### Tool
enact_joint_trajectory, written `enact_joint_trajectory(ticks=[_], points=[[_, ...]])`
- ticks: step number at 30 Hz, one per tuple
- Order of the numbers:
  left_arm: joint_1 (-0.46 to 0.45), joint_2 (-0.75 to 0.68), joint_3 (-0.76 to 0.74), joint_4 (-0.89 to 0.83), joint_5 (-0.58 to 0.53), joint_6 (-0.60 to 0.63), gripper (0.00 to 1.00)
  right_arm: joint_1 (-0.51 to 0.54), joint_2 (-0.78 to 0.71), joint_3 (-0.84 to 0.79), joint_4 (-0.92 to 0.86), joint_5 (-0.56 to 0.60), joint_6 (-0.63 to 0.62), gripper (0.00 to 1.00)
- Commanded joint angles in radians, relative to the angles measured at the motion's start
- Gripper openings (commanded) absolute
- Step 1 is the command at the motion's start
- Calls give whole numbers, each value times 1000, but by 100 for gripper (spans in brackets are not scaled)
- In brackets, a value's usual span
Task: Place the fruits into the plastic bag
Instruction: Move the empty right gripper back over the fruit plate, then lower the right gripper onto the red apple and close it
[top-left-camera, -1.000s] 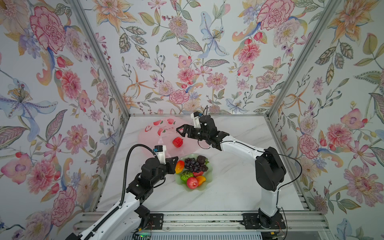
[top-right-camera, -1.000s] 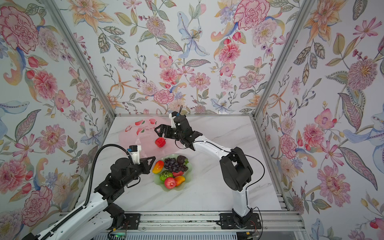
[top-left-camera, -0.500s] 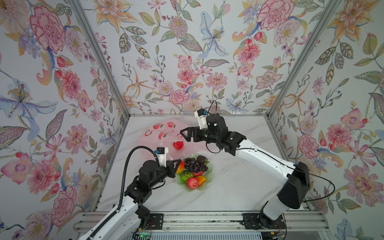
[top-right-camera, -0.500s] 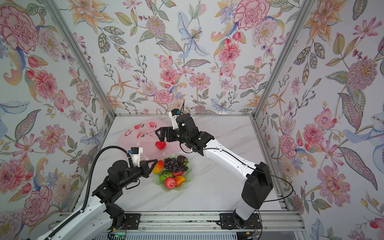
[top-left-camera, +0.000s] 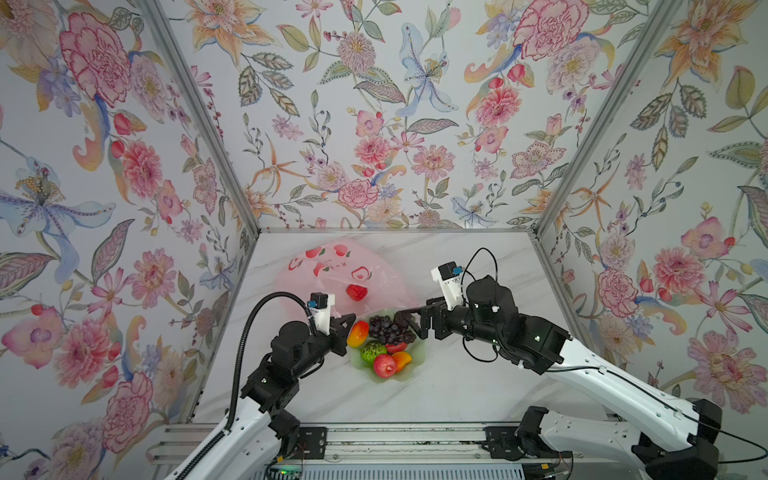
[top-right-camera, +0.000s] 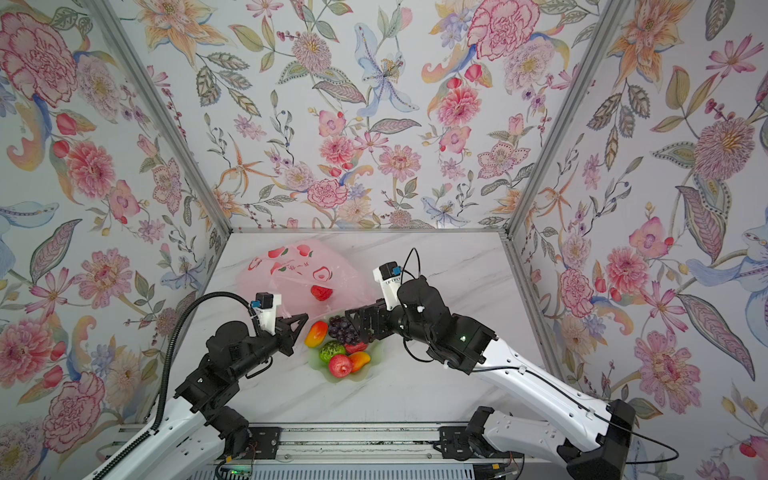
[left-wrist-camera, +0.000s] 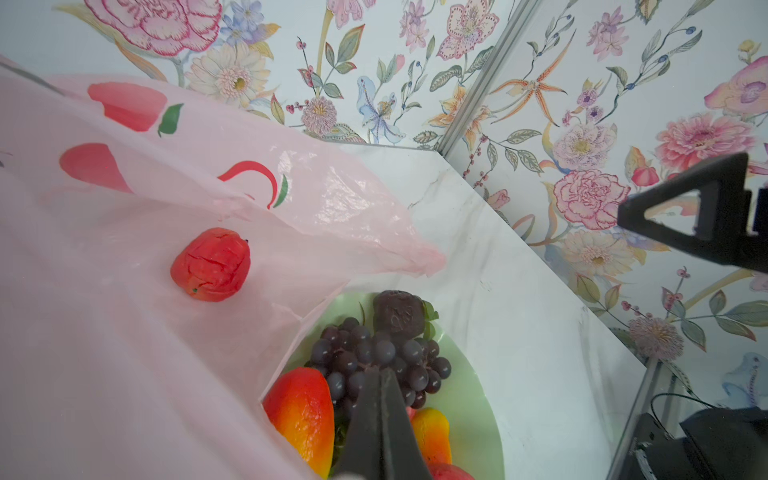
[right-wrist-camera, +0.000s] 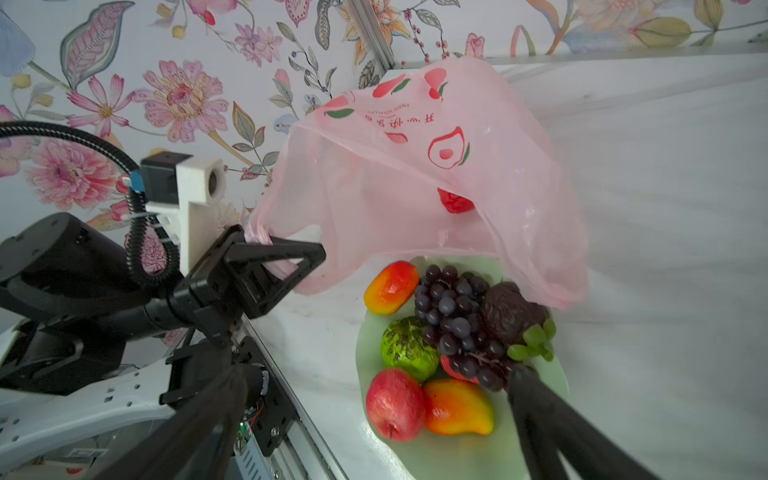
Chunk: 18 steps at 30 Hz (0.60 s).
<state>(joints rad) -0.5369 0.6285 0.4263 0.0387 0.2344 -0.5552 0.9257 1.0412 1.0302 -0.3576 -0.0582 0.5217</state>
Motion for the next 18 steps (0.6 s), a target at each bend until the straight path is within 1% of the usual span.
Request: enact_joint_trajectory(ticks=[1, 4, 7, 11, 14, 18], points=[[-8, 17, -30, 76, -94, 46, 0, 1, -43, -48, -3, 53, 9, 99], [-8, 13, -58, 123, -170, 59, 0, -5, -38, -59, -30, 58, -25, 99], [-9, 11, -93, 190, -225, 69, 0, -10, 7, -53, -57, 58, -52, 99], [-8, 11, -128, 246, -251, 74, 0, -7, 94, -37, -94, 40, -67, 99], [-6, -2, -166, 294, -251, 68, 0, -9, 164, -27, -92, 28, -76, 99], [-9, -10, -212, 354, -242, 89, 0, -9, 263, 7, -75, -25, -84, 99]])
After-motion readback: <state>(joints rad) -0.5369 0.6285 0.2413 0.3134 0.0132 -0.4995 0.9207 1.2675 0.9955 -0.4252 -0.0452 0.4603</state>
